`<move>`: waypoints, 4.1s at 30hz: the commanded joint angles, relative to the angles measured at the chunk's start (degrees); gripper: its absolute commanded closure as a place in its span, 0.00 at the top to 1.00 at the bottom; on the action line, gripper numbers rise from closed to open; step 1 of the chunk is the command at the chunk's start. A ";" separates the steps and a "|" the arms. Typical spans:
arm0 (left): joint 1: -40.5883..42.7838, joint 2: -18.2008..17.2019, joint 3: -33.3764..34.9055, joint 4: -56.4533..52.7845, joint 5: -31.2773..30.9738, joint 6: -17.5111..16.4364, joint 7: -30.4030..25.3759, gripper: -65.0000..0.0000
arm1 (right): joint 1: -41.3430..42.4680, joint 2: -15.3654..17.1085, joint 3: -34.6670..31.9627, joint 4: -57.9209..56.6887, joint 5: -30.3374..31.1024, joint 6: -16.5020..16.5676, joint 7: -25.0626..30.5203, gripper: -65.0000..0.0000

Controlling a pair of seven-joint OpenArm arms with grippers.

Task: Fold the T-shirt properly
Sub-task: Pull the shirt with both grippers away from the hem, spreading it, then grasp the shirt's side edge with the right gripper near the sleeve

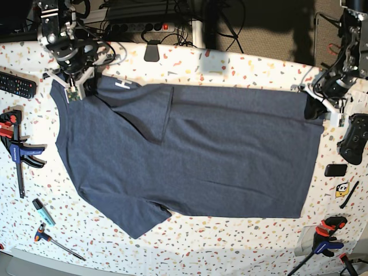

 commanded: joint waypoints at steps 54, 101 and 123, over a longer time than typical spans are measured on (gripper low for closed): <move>-44.11 -1.66 5.46 -25.57 5.18 -2.67 4.57 0.39 | 4.94 0.61 10.16 21.07 6.21 4.44 -16.92 0.41; -59.74 5.51 14.75 -65.18 22.84 3.02 -16.31 0.00 | 20.33 0.68 9.66 10.78 10.01 4.59 -9.86 0.41; -59.71 5.53 14.75 -65.18 22.82 3.02 -14.21 0.00 | 66.79 1.77 -13.90 -54.42 2.34 8.85 -12.20 0.65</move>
